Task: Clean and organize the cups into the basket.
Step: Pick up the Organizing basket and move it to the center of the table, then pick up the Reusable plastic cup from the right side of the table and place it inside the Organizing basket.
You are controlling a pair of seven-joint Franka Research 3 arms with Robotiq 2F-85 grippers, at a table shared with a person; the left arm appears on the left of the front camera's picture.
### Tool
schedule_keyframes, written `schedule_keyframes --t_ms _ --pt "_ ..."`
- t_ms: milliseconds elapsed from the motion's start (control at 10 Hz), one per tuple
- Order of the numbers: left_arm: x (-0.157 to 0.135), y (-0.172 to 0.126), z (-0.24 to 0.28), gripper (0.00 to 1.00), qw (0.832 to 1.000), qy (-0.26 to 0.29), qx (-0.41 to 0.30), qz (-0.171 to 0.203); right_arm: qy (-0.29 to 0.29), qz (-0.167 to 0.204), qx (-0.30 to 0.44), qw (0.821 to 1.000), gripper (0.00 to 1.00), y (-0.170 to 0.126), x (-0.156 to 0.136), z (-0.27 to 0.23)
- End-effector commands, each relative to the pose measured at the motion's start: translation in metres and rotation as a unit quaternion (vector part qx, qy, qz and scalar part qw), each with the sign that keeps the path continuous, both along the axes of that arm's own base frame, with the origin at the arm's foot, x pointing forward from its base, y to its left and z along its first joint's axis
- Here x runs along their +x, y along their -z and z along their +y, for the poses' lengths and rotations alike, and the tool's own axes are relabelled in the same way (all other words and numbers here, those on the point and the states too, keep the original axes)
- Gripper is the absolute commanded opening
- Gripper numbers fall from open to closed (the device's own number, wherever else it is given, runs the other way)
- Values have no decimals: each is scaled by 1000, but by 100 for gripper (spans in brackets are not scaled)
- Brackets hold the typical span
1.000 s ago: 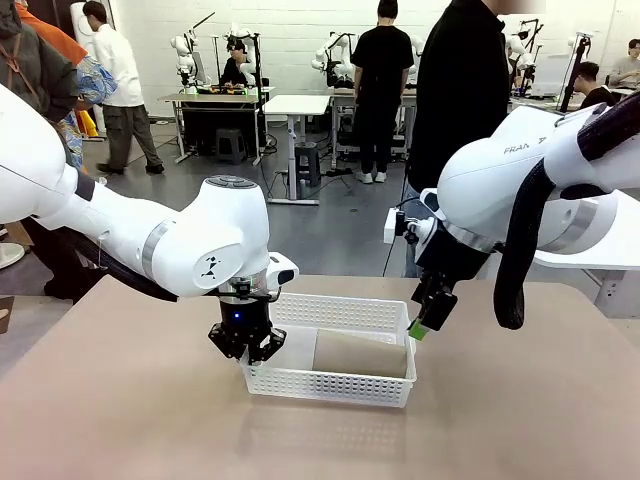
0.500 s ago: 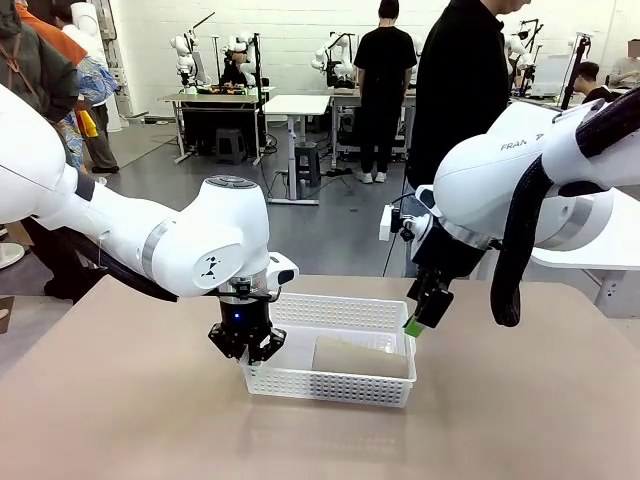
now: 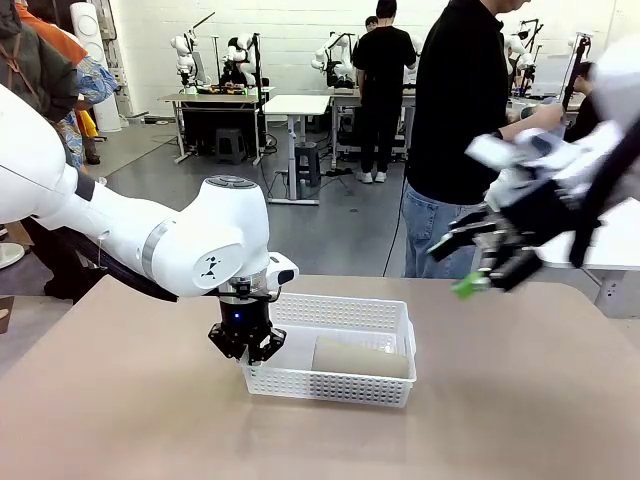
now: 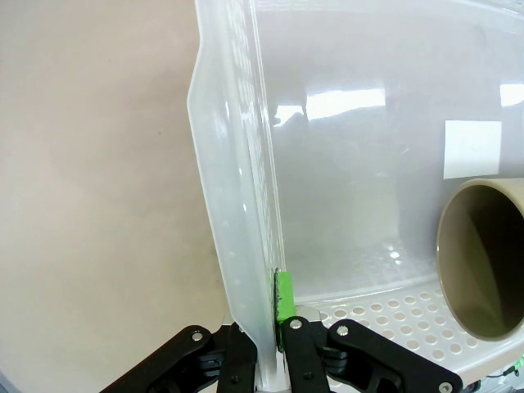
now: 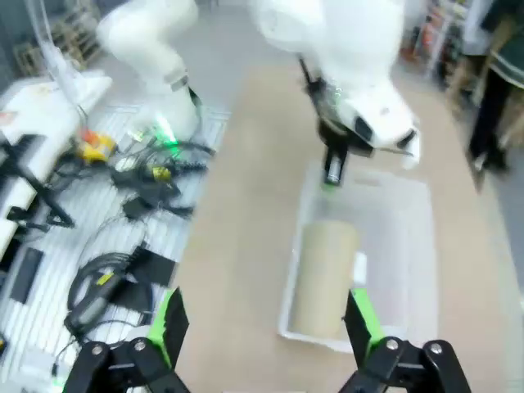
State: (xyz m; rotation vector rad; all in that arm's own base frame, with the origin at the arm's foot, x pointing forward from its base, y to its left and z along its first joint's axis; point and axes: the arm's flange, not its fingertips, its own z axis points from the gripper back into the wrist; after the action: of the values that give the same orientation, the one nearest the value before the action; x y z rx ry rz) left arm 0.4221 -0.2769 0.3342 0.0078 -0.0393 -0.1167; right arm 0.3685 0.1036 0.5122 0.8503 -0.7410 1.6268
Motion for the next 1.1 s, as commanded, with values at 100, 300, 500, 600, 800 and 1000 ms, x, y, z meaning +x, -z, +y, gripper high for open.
schedule_keyframes --t_ms 100,300,500,600,800,1000 --pt "-4 4 0 0 1000 0 4 2 -49 12 126 991 100 39 10 -106" --pt "-4 4 0 0 1000 0 4 2 19 38 168 985 100 72 26 -151" --pt "-4 4 0 0 1000 0 4 2 101 51 227 967 100 105 37 -194" --pt "-4 4 0 0 1000 0 4 2 124 55 237 962 100 116 39 -212" --pt "-4 4 0 0 1000 0 4 2 152 45 248 956 100 124 39 -237" --pt "-4 4 0 0 1000 0 4 2 192 51 318 927 100 103 37 -241"
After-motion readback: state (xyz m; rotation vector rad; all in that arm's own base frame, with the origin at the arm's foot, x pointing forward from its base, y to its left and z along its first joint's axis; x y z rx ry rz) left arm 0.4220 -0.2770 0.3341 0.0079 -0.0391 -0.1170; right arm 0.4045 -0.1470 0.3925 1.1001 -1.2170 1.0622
